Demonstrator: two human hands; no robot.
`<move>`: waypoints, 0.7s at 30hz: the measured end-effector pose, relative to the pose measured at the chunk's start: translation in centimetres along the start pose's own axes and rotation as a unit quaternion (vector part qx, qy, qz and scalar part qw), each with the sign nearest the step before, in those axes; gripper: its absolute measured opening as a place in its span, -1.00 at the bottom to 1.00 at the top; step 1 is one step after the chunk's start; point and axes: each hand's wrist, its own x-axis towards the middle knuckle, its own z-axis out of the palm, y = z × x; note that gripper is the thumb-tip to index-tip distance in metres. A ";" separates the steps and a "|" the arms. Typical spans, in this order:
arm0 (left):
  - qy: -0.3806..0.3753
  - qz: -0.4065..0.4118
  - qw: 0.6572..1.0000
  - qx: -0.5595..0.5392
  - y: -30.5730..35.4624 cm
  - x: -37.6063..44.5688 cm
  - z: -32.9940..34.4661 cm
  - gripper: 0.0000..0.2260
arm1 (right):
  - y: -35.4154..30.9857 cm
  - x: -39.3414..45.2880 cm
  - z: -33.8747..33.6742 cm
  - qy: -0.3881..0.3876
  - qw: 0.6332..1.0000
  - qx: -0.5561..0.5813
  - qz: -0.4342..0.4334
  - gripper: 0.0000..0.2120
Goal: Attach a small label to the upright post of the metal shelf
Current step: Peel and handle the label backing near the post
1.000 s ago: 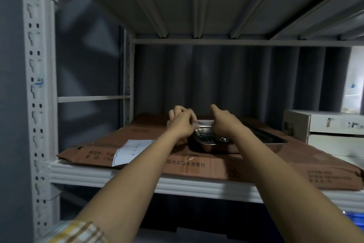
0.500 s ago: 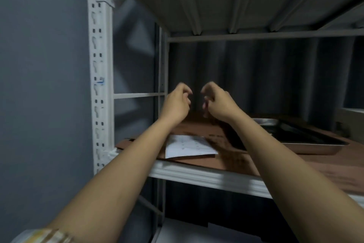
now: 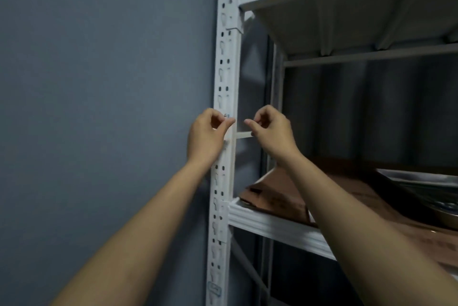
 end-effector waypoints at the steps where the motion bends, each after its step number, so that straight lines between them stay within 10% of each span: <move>1: 0.001 -0.011 1.000 -0.018 -0.2 0.2 -0.6 -0.81 | -0.2 0.2 0.7 0.008 1.000 -0.009 -0.005 -0.89; 21: 0.004 -0.053 0.990 -0.129 -2.4 -0.1 -2.9 -0.84 | -1.4 -0.7 6.1 -0.001 0.993 0.063 -0.101 -0.90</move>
